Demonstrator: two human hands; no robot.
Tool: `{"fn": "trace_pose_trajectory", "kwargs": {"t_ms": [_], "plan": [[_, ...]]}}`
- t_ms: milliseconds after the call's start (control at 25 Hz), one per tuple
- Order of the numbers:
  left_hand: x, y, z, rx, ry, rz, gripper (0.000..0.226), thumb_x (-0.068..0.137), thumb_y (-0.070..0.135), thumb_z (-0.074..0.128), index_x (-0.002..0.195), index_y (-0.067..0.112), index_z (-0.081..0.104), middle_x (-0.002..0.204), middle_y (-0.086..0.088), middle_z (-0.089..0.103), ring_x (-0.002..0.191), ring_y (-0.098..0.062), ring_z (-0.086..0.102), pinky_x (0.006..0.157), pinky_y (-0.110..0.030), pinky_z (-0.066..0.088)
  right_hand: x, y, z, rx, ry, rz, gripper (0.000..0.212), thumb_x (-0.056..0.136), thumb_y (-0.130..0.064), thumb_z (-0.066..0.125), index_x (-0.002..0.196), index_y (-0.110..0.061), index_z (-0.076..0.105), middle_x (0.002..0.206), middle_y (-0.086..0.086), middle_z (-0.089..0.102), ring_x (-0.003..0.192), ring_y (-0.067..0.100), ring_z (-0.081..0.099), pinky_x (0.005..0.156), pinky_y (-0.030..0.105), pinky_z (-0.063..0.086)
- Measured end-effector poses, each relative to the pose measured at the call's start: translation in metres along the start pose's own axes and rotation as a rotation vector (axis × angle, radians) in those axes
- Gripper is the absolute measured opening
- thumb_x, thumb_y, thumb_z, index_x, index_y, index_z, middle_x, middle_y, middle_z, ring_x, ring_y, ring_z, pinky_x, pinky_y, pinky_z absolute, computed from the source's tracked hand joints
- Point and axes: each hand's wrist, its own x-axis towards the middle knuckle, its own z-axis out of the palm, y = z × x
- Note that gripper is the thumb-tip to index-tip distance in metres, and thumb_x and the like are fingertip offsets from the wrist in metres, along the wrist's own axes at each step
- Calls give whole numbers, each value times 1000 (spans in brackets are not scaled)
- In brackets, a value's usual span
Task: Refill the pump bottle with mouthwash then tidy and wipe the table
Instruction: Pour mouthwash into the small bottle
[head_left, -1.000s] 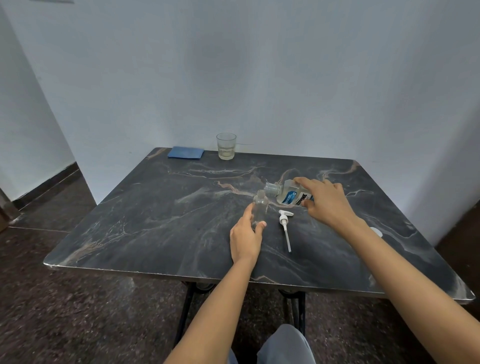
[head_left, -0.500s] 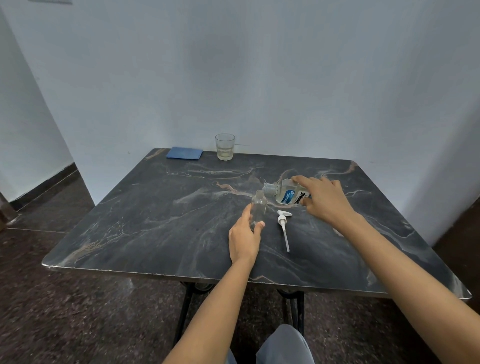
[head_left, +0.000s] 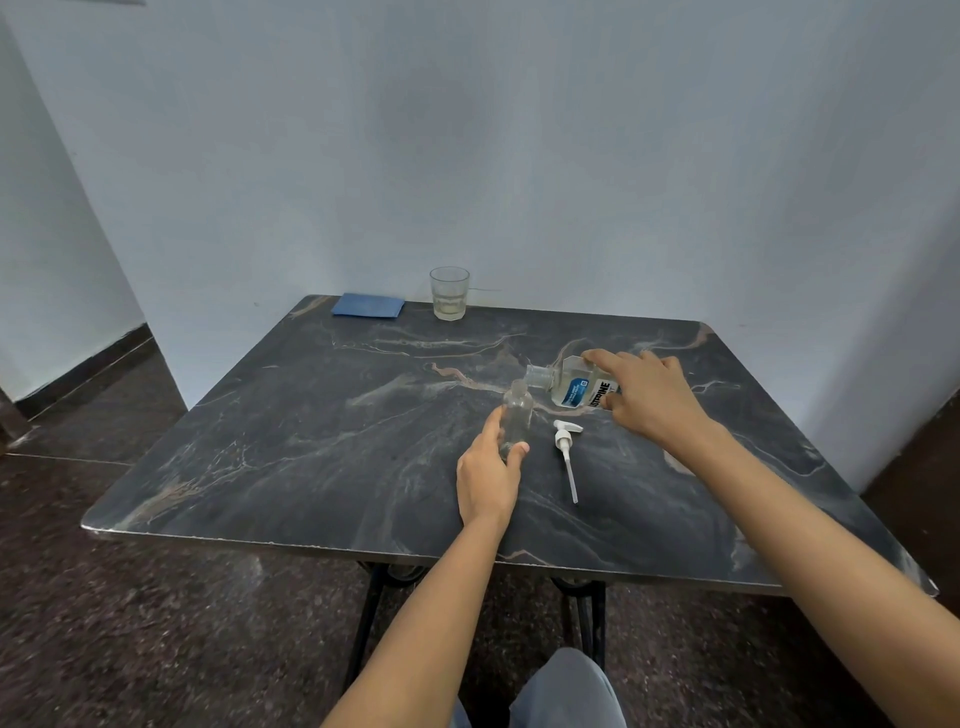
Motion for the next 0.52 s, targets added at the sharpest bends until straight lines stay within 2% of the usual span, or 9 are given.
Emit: {"fn": "trace_pose_trajectory", "kwargs": {"t_ms": [520], "plan": [[0,0,0,11,4,7,59,91,28,61,145,29,36,130,0,60,119,-15,55,106,-36,41,1,-2,-3,-25,0,-10,56,90,-18,57,139,-32,36,131,0,57,121,28,48,103,49,30]]}}
